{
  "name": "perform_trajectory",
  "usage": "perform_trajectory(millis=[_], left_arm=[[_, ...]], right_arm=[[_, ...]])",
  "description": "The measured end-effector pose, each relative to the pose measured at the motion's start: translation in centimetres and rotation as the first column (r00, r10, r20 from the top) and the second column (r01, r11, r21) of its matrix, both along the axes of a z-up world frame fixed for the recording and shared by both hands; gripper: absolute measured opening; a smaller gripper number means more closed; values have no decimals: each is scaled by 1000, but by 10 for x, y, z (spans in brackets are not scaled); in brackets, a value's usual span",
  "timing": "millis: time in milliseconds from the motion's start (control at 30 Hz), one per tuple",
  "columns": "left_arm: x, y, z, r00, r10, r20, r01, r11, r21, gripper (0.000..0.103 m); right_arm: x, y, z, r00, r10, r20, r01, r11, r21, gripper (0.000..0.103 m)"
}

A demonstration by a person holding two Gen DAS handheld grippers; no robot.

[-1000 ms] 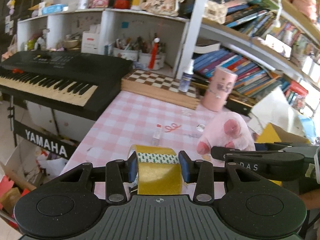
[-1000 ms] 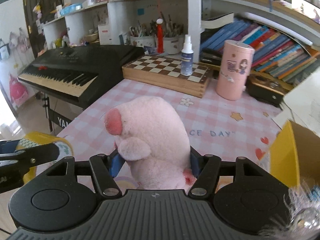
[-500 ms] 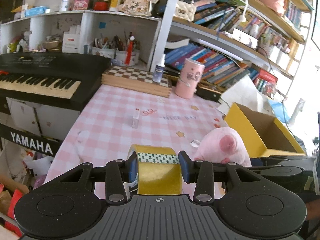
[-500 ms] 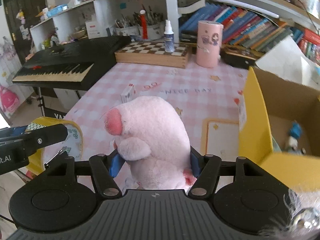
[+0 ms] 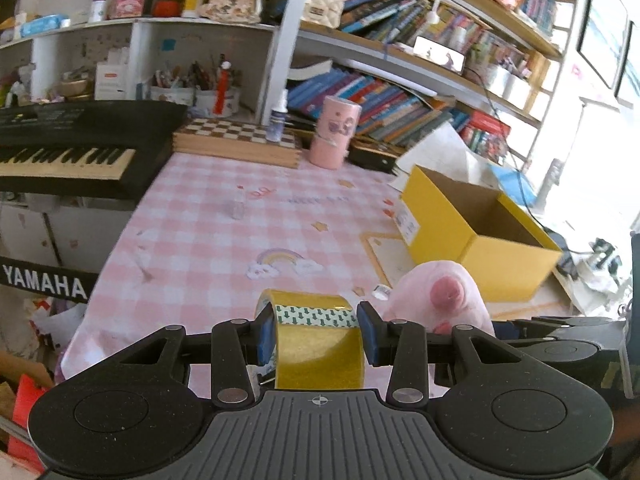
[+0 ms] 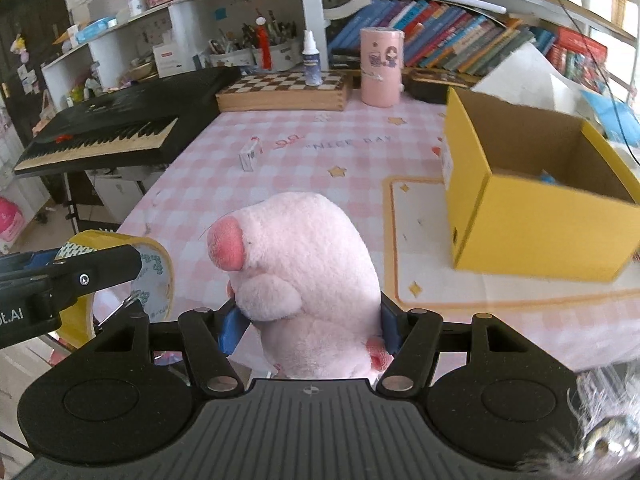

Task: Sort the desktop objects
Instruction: 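Carry the tape roll and pink pig over the yellow box with both tools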

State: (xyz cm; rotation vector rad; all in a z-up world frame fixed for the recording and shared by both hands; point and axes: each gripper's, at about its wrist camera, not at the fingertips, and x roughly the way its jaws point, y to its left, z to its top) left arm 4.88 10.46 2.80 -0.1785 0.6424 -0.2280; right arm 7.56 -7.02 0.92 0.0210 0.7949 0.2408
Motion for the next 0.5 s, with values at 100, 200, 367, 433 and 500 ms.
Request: perform_trajectory(millis=[100, 200, 367, 433, 500], left_arm=[[-5, -7, -3, 999, -36, -7, 36, 999, -8, 40], [-7, -17, -3, 996, -82, -15, 82, 997, -12, 40], [-9, -36, -6, 986, -165, -19, 164, 986, -19, 40], [-8, -45, -7, 981, -195, -21, 195, 981, -23, 40], [-6, -53, -7, 975, -223, -23, 222, 975, -26, 40]], right_arm=[[-15, -9, -3, 999, -35, -15, 35, 999, -1, 62], [-26, -22, -5, 995, -90, -30, 90, 996, 5, 62], [-44, -45, -5, 984, -174, -39, 174, 985, 7, 62], [-51, -53, -5, 978, -202, -44, 203, 979, 5, 62], [-56, -63, -6, 971, -235, -51, 236, 972, 2, 62]])
